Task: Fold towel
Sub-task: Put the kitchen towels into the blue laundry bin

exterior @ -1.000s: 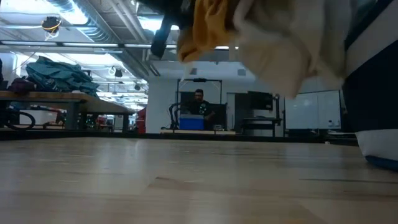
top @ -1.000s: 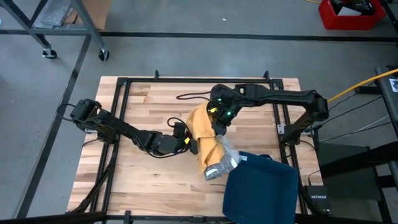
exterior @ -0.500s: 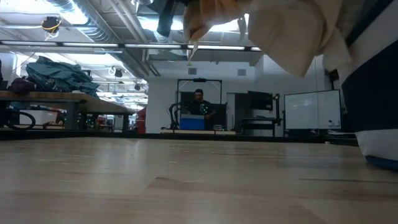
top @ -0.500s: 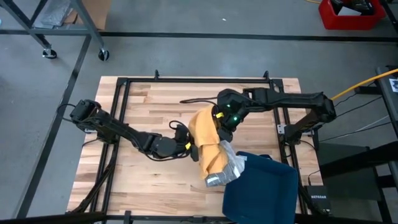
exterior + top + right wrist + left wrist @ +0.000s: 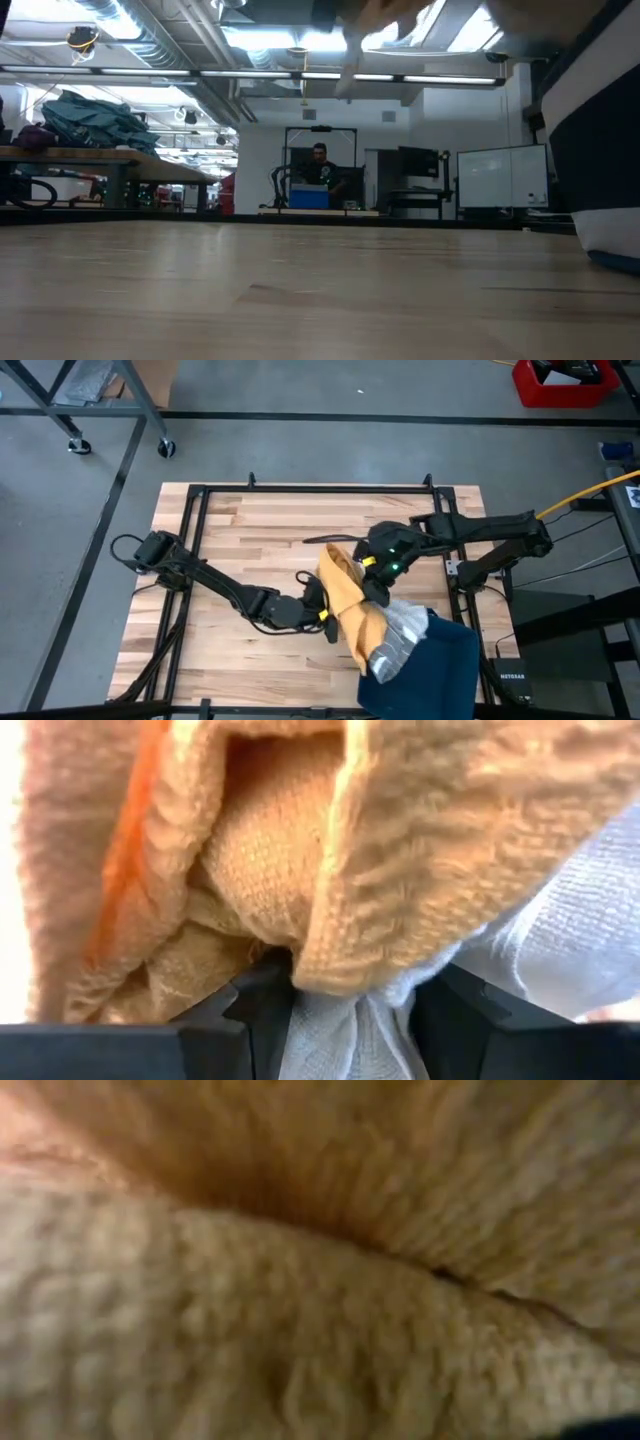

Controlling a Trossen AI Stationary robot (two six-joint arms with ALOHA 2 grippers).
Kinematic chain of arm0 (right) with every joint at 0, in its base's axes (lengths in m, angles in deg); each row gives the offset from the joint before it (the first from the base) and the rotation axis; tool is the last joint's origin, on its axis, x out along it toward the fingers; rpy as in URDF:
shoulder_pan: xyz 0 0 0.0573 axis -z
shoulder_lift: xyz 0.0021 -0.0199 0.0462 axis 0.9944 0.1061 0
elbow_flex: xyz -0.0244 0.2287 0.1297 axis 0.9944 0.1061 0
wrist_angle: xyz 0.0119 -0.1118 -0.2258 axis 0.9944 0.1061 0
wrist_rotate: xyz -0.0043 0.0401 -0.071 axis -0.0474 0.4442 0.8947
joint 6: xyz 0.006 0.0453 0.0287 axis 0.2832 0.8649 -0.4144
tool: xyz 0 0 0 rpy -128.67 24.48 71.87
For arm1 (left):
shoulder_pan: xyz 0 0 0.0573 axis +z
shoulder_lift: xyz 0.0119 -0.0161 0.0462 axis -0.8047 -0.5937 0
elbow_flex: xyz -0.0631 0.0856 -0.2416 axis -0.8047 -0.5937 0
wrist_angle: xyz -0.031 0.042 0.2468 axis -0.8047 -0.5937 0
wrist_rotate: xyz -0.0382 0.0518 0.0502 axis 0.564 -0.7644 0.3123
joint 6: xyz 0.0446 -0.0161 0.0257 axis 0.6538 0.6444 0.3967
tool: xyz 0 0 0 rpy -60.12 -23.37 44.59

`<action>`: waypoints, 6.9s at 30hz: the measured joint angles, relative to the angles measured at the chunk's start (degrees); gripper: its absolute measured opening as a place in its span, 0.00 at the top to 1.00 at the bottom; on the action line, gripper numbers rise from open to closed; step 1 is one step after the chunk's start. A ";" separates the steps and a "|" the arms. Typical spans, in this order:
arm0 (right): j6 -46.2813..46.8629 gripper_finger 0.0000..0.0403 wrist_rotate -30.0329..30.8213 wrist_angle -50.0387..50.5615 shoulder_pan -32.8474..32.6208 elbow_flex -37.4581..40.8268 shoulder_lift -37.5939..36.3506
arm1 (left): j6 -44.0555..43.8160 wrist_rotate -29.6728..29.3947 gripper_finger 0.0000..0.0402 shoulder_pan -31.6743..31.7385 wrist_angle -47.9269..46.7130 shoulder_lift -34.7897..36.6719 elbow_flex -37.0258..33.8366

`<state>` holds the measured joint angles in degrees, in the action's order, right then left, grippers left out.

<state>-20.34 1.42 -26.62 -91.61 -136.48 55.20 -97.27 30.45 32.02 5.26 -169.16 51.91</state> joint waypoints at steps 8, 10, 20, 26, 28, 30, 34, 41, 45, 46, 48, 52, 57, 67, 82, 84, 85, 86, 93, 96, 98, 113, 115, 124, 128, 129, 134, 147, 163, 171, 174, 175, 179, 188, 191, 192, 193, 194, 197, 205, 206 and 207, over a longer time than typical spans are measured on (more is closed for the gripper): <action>6.68 0.56 8.28 -0.27 -8.44 0.00 -3.02 | 0.20 0.57 1.00 -2.01 -0.16 -4.61 8.09; 8.47 0.56 10.48 0.44 -10.77 0.00 -3.02 | 0.11 0.63 0.99 -2.67 -0.33 -5.89 9.65; 19.84 0.56 27.40 0.73 -24.22 0.11 -2.82 | -1.46 0.65 0.99 -5.60 -2.97 -9.69 15.80; 27.79 0.56 35.53 -0.25 -30.95 1.42 -2.23 | -5.32 2.89 1.00 -6.59 -3.51 -13.32 20.24; 30.72 0.57 37.37 -0.80 -33.04 3.05 -2.15 | -5.95 3.08 0.99 -6.72 -3.53 -14.53 20.68; 33.72 0.60 39.46 -1.06 -34.69 4.75 -2.05 | -6.28 3.03 0.99 -7.06 -3.78 -15.61 20.70; 38.33 0.66 42.02 -3.01 -37.72 8.27 -1.95 | -7.70 3.13 0.99 -7.17 -4.72 -18.63 22.50; 44.44 0.69 44.81 -2.98 -43.08 12.02 -1.99 | -13.25 5.21 0.99 -7.14 -5.29 -26.74 31.18; 48.44 0.70 46.36 -3.13 -45.83 14.85 -1.99 | -15.14 6.21 1.00 -6.99 -6.59 -31.43 36.67; 49.50 0.70 46.65 -3.14 -46.64 15.75 -1.99 | -15.15 6.20 1.00 -6.95 -6.78 -32.41 37.60; 52.39 0.70 47.27 -3.31 -47.96 17.76 -1.99 | -14.95 6.27 0.99 -6.77 -9.11 -34.40 40.24; 58.47 0.70 47.59 -3.04 -50.31 21.48 -1.97 | -15.37 6.42 0.99 -6.34 -14.28 -38.22 45.74; 62.98 0.70 47.93 -2.49 -51.96 25.42 -1.83 | -16.81 7.18 0.99 -5.74 -18.89 -37.94 46.27; 65.97 0.70 44.41 -3.94 -51.84 32.91 -1.70 | -13.95 6.54 0.98 -4.02 -24.70 -36.67 46.38; 60.70 0.70 47.51 2.54 -45.45 36.32 -1.99 | -12.29 9.80 0.98 2.75 -42.03 -31.53 46.41; 58.67 0.70 42.90 -4.55 -44.29 37.99 -2.01 | -12.34 13.85 0.98 2.80 -42.47 -31.57 46.27; 57.58 0.70 41.02 -8.60 -44.28 38.96 -1.99 | -12.36 15.55 0.98 2.77 -42.60 -31.64 46.25; 56.58 0.70 39.95 -12.75 -44.47 39.93 -1.99 | -12.43 16.82 0.98 2.61 -42.90 -31.66 46.25; 54.19 0.70 39.86 -23.06 -46.19 44.83 -1.97 | -9.64 18.52 0.98 2.57 -49.80 -31.55 46.49; 54.19 0.70 40.33 -23.11 -45.17 47.27 -2.01 | -7.69 18.33 0.98 3.96 -52.14 -31.45 46.51; 54.18 0.70 38.57 -23.30 -43.56 49.22 -2.01 | -7.57 18.33 0.98 5.24 -53.32 -31.42 46.51; 38.14 0.70 38.57 -19.67 -30.84 53.40 -7.05 | 5.69 14.96 0.98 12.58 -58.77 -29.30 46.15; 38.10 0.70 39.00 -16.15 -31.13 53.40 -10.12 | 6.81 12.30 0.98 12.19 -59.74 -28.11 46.12; 42.09 0.70 37.20 -7.66 -34.73 53.42 -18.42 | 8.70 11.12 0.98 11.92 -63.86 -25.81 46.20; 41.94 0.70 34.01 -7.43 -34.66 53.42 -18.40 | 8.90 9.42 0.98 11.89 -63.60 -25.81 46.20; 41.42 0.70 33.16 -7.30 -34.64 53.42 -18.36 | 9.42 8.94 0.98 11.89 -63.77 -25.81 46.20; 39.46 0.70 28.49 -1.60 -34.64 53.33 -18.39 | 12.55 7.02 0.98 11.89 -64.21 -24.68 46.20; 33.94 0.70 22.53 13.79 -34.66 47.53 -18.53 | 16.98 4.67 0.98 11.68 -64.78 -23.90 46.20; 28.60 0.70 26.93 11.47 -34.66 43.55 -18.53 | 22.86 10.32 0.98 9.24 -60.11 -22.96 46.25; 28.60 0.70 27.44 11.71 -34.66 43.54 -18.53 | 27.46 11.16 0.98 7.99 -60.08 -22.99 46.25; 28.62 0.70 27.42 11.71 -34.66 43.54 -18.53 | 25.99 11.16 0.98 7.95 -60.35 -22.99 46.25; 28.61 0.70 27.42 11.55 -34.66 43.54 -18.53 | 25.60 11.10 0.98 7.96 -60.68 -22.99 46.25; 28.62 0.70 27.03 11.51 -34.65 43.54 -18.52 | 26.41 10.10 0.98 8.00 -61.89 -22.99 46.25; 28.53 0.69 17.38 11.30 -34.64 44.71 -16.41 | 30.70 9.82 0.98 8.62 -63.07 -23.07 46.25; 28.42 0.64 13.06 11.40 -34.66 45.59 -14.23 | 34.31 9.77 0.98 8.92 -63.89 -23.10 46.25; 28.26 0.61 12.27 11.54 -34.64 45.73 -13.30 | 34.62 9.79 0.98 8.92 -63.83 -23.10 46.25; 27.72 0.59 11.97 11.58 -34.64 45.85 -12.38 | 34.99 9.78 0.98 8.94 -63.91 -23.10 46.25; 27.04 0.56 11.96 11.66 -34.64 45.88 -11.57 | 35.87 9.76 0.98 9.00 -64.02 -23.10 46.25; 26.90 0.48 13.60 11.85 -34.64 45.88 -9.20 | 37.08 9.53 0.98 9.20 -63.98 -23.10 46.25; 27.18 0.39 14.51 12.09 -34.64 45.82 -8.44 | 41.98 -2.60 0.98 9.32 -63.47 -21.31 46.23; 27.90 0.39 15.18 12.66 -34.64 45.48 -8.63 | 42.14 -3.83 0.98 9.38 -63.59 -21.01 46.23; 28.30 0.39 16.47 13.10 -34.66 44.97 -9.09 | 42.25 -4.70 0.98 9.38 -63.09 -20.54 46.23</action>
<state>7.96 17.89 -13.52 -126.28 -91.51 46.11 -55.03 25.75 41.40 -57.83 -189.70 98.14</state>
